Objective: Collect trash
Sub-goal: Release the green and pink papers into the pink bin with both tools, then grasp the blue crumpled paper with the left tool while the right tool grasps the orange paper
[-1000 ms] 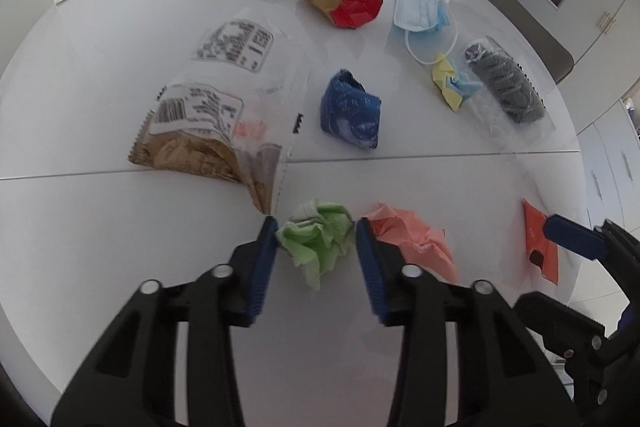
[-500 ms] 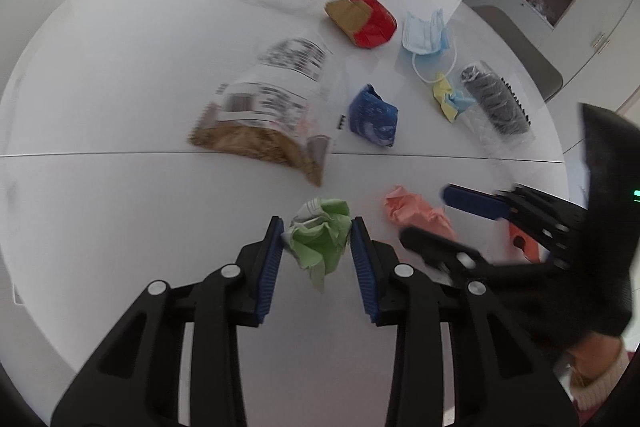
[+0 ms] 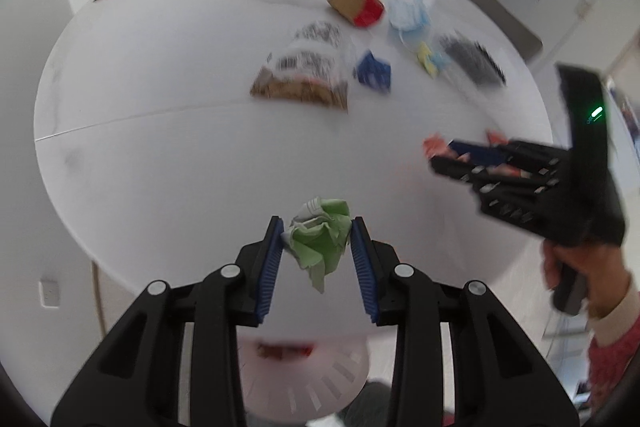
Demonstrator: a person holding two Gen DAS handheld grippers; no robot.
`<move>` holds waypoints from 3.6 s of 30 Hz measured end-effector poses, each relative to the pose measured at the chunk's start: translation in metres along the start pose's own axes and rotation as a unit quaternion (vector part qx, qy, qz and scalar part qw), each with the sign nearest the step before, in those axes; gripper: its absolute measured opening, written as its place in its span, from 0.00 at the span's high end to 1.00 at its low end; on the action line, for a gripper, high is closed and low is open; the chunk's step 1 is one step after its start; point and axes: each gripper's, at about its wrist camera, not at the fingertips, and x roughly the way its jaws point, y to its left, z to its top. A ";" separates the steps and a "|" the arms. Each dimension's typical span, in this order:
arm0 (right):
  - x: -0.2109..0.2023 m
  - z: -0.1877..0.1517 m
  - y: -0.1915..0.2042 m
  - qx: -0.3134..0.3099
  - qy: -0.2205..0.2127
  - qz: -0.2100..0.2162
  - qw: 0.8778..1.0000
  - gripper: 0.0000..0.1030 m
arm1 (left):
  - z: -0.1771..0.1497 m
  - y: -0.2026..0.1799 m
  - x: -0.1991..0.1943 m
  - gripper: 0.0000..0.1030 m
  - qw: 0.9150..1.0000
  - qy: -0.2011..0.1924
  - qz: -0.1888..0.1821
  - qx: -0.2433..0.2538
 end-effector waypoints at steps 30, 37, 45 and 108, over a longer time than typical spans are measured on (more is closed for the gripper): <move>-0.025 -0.153 0.187 0.106 0.070 0.002 0.992 0.64 | -0.143 0.029 -0.030 0.65 0.967 0.119 -0.062 0.216; -0.028 -0.156 0.191 0.129 0.064 -0.005 0.990 0.63 | -0.144 0.034 -0.037 0.61 0.962 0.109 -0.071 0.240; -0.038 -0.159 0.196 0.139 0.057 -0.021 0.988 0.63 | -0.134 0.038 -0.044 0.23 0.965 0.078 -0.048 0.247; -0.040 -0.049 -0.136 0.243 -0.018 -0.133 0.961 0.03 | 0.136 -0.086 0.123 0.08 0.999 -0.010 0.030 -0.027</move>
